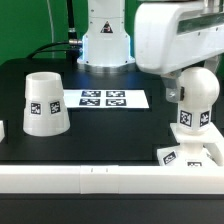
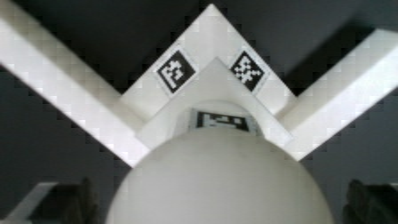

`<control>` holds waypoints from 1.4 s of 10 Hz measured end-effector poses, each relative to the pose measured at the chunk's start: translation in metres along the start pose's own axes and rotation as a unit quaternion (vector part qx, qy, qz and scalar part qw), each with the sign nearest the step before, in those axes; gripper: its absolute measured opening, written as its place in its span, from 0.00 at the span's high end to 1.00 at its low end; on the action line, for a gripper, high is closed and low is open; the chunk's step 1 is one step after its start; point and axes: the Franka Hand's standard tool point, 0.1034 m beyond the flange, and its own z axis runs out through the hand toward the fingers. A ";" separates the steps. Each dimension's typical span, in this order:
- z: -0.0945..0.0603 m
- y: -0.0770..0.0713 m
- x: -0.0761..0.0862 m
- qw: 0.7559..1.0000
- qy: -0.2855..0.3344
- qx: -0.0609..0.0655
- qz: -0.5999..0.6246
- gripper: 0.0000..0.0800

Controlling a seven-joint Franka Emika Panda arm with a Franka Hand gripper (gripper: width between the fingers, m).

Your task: Assemble lamp

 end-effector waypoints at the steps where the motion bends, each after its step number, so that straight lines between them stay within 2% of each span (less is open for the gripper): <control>1: 0.000 -0.002 0.001 1.000 -0.003 -0.001 -0.028 0.13; 5: 0.003 0.000 0.005 0.981 -0.018 -0.011 -0.195 0.13; 12: 0.005 0.003 0.004 0.940 -0.034 -0.020 -0.340 0.13; 13: 0.005 0.003 0.003 0.940 -0.035 -0.020 -0.339 0.27; 14: 0.005 0.003 0.003 0.940 -0.035 -0.020 -0.339 0.28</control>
Offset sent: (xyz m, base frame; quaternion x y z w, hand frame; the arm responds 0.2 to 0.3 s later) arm 0.0105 0.0118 0.0012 -0.0013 -0.0157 -0.2534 0.9672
